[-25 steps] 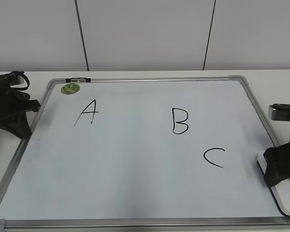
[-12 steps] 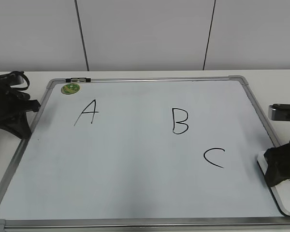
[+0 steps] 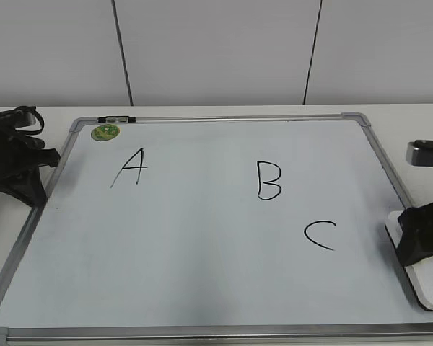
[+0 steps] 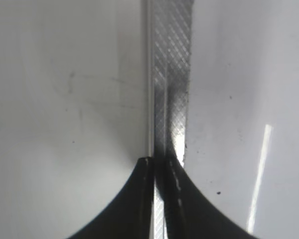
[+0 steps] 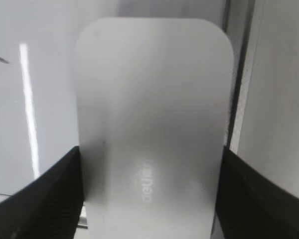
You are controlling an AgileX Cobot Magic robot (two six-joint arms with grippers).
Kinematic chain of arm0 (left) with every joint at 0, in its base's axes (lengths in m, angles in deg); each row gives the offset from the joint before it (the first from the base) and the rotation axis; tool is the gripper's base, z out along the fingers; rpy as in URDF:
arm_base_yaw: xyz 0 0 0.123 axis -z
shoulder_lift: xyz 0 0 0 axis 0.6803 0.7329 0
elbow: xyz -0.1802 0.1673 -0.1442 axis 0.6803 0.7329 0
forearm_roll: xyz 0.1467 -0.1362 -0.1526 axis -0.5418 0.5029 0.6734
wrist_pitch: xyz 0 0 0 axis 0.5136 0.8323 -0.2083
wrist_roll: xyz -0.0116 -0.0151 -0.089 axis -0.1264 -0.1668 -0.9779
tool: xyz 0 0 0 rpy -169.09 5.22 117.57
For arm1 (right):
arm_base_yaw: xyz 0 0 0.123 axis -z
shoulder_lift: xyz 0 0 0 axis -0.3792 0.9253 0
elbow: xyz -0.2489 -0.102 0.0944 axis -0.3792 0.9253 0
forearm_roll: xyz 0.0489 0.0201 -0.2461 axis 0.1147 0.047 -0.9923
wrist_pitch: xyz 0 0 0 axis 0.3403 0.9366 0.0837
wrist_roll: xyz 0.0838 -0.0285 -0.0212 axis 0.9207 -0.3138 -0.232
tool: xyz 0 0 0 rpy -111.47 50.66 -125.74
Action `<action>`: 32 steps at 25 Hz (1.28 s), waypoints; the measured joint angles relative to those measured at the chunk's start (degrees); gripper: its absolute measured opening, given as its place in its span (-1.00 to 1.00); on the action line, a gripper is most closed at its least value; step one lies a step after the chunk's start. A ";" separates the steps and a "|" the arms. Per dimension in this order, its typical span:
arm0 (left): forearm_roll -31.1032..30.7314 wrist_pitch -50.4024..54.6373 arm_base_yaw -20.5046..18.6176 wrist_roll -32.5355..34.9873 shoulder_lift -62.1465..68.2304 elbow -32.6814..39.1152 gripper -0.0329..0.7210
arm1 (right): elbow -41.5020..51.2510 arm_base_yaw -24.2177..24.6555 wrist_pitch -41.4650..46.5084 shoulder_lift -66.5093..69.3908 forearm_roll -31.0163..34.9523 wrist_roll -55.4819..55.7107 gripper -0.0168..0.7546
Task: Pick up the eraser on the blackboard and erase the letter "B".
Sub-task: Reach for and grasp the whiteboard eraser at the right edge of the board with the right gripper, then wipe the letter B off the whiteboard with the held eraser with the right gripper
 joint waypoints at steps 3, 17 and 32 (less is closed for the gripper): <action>0.00 0.00 0.00 0.00 0.00 0.00 -0.88 | 0.00 0.00 0.63 -2.00 1.13 -0.99 0.48; 0.00 0.00 0.00 0.00 0.00 0.00 -0.88 | -16.76 -7.98 8.65 -1.63 5.85 -5.98 0.48; 0.00 0.11 0.00 0.00 0.00 0.00 -0.88 | -55.82 -16.92 25.01 28.99 -3.29 -1.62 0.48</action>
